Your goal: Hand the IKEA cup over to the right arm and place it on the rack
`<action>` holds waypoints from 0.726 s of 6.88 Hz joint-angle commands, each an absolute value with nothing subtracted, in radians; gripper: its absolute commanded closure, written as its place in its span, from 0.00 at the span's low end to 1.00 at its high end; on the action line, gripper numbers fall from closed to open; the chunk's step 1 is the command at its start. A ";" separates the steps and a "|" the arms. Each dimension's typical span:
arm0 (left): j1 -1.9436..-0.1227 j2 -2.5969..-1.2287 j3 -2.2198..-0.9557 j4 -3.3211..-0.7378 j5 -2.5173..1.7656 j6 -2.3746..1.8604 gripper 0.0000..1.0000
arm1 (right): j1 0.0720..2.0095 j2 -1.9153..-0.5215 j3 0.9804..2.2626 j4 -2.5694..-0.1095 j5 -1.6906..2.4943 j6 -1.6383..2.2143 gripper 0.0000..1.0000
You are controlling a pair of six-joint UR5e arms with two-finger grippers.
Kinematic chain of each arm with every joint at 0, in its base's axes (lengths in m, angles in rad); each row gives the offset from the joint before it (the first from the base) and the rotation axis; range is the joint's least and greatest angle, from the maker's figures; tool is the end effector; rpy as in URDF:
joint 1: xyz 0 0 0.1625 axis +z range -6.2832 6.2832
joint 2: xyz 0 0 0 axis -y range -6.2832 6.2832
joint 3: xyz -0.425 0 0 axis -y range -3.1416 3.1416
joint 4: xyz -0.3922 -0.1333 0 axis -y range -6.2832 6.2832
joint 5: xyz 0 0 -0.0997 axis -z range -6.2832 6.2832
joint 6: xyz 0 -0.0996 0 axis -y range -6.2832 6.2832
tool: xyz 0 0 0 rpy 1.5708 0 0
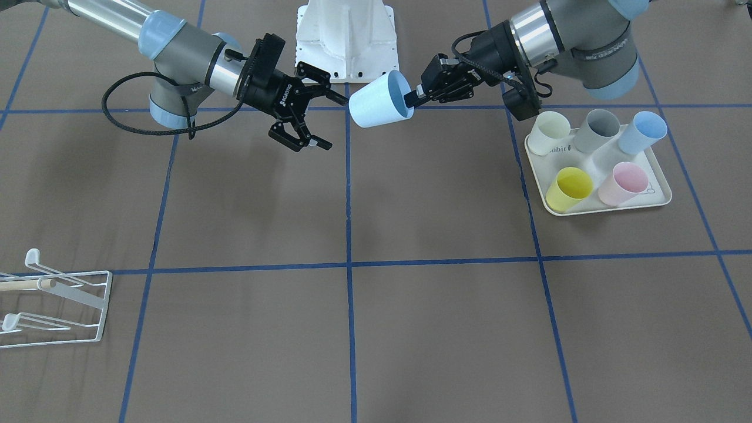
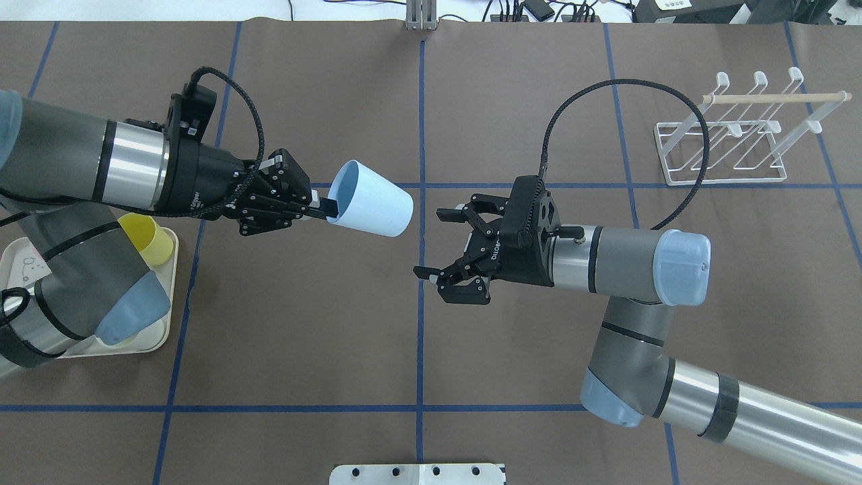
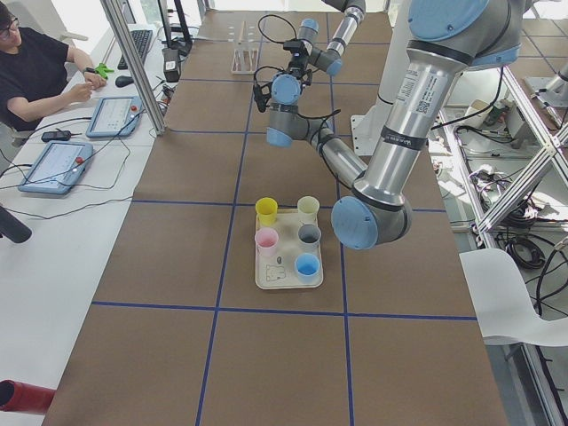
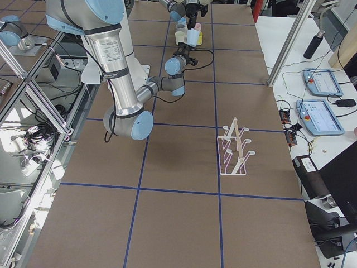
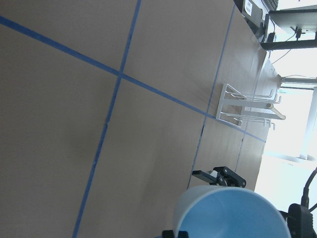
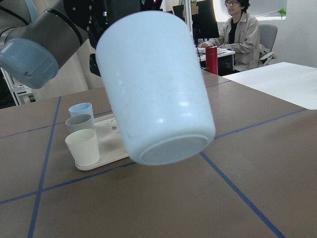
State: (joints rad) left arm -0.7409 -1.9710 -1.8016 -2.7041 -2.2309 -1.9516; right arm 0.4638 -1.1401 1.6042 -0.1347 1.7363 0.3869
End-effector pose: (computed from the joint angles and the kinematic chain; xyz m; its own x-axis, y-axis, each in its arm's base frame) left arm 0.3499 -0.4180 0.2096 -0.1649 -0.2471 -0.9549 0.0300 0.9664 -0.2553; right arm -0.4744 -0.3680 0.2470 0.1703 -0.9361 0.3077 -0.3818 0.2251 0.8964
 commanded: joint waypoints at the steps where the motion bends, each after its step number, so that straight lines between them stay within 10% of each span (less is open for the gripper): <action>1: -0.700 -1.979 -1.790 -2.704 -2.224 -1.945 1.00 | 0.449 -1.135 1.608 -0.137 1.727 0.330 0.01; 5: -0.670 -1.996 -1.753 -2.709 -2.224 -1.937 1.00 | 0.443 -1.135 1.614 -0.137 1.729 0.313 0.01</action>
State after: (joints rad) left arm -0.6740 -1.9915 -1.7616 -2.7088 -2.2243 -1.9382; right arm 0.4465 -1.1352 1.6131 -0.1365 1.7276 0.3143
